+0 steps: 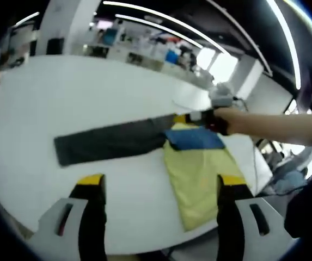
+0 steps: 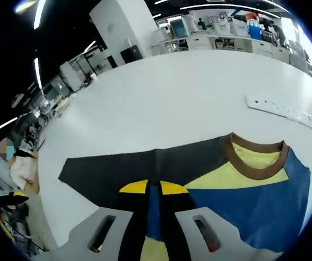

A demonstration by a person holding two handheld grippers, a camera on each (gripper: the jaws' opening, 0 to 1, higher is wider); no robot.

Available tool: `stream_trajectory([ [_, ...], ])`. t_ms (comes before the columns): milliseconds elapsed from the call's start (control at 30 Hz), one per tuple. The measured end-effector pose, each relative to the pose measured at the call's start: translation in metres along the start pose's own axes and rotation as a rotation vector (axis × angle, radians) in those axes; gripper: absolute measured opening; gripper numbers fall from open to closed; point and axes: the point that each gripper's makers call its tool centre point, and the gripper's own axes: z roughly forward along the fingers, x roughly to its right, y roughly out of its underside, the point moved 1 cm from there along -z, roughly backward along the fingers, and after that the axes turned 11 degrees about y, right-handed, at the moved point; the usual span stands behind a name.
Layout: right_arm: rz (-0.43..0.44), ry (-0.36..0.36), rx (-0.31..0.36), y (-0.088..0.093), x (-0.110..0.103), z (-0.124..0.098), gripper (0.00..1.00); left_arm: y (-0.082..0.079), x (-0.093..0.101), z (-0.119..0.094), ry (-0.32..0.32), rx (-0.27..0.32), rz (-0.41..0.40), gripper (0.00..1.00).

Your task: Fold the garment on the visible template until the final outline fits inside the template.

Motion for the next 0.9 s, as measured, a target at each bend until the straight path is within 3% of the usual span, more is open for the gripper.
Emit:
stream_trajectory([
  [233, -0.042, -0.012, 0.052, -0.012, 0.017, -0.036, 0.16, -0.01, 0.019, 0.005, 0.033, -0.009, 0.046, 0.8],
  [567, -0.127, -0.067, 0.18, -0.025, 0.034, -0.1, 0.31, -0.016, 0.042, -0.01, 0.054, 0.011, 0.064, 0.82],
  [900, -0.175, -0.063, 0.218, -0.006, 0.053, -0.159, 0.52, -0.023, 0.051, -0.025, 0.036, 0.018, 0.099, 0.85],
])
